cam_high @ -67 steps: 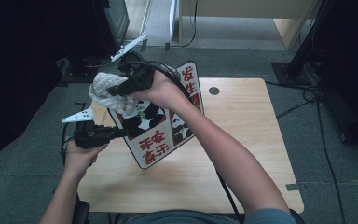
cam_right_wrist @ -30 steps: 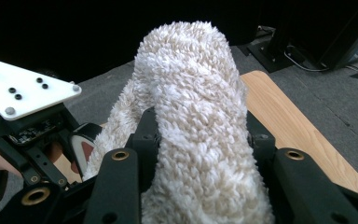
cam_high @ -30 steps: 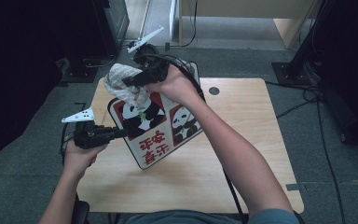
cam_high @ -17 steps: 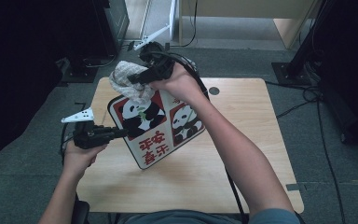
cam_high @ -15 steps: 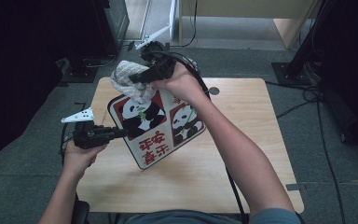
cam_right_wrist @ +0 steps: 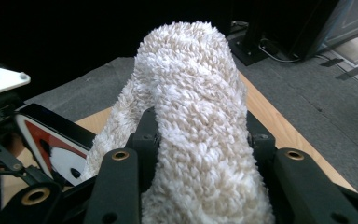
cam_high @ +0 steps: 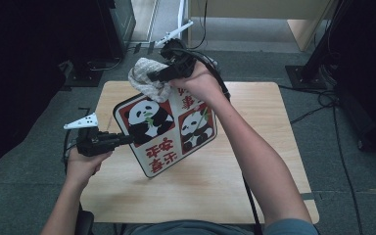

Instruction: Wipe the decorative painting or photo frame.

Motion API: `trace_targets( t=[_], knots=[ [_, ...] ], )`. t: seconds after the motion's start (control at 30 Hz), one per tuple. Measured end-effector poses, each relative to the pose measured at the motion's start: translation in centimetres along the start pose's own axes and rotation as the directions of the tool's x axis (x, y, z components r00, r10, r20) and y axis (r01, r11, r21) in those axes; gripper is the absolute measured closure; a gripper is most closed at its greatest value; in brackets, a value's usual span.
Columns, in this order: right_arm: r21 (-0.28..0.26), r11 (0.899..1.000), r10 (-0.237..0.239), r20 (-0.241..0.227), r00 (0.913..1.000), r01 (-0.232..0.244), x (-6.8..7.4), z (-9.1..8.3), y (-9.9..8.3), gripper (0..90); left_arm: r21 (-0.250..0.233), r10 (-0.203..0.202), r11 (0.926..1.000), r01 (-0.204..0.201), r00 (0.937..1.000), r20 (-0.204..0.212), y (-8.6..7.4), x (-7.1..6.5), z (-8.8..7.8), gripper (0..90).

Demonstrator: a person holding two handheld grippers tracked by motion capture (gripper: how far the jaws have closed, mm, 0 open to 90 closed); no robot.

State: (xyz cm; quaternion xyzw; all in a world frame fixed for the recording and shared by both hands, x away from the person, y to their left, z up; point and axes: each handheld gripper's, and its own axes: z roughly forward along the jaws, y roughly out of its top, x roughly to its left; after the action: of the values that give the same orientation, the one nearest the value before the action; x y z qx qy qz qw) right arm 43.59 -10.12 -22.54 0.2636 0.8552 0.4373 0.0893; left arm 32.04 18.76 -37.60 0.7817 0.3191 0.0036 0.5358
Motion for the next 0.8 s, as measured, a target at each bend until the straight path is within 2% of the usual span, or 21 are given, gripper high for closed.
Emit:
trace_targets(
  t=[0.23,0.73,0.8],
  knots=[
    [-0.024,1.0,0.004,0.013,0.9999,-0.004,-0.6,-0.5,-0.6,59.3,0.002,0.005,1.0,-0.005,1.0,-0.004,0.0,-0.1,0.0,79.0],
    [-0.014,1.0,0.017,0.043,0.9989,-0.017,-1.6,-1.2,-0.9,59.4,-0.001,0.002,1.0,-0.002,1.0,-0.008,0.0,-0.1,0.0,78.9],
    [-0.007,0.999,0.035,0.048,0.9983,-0.035,-2.0,-1.5,-0.9,60.4,0.0,0.0,1.0,0.0,0.9999,-0.012,0.0,-0.1,0.0,78.9]
  ],
)
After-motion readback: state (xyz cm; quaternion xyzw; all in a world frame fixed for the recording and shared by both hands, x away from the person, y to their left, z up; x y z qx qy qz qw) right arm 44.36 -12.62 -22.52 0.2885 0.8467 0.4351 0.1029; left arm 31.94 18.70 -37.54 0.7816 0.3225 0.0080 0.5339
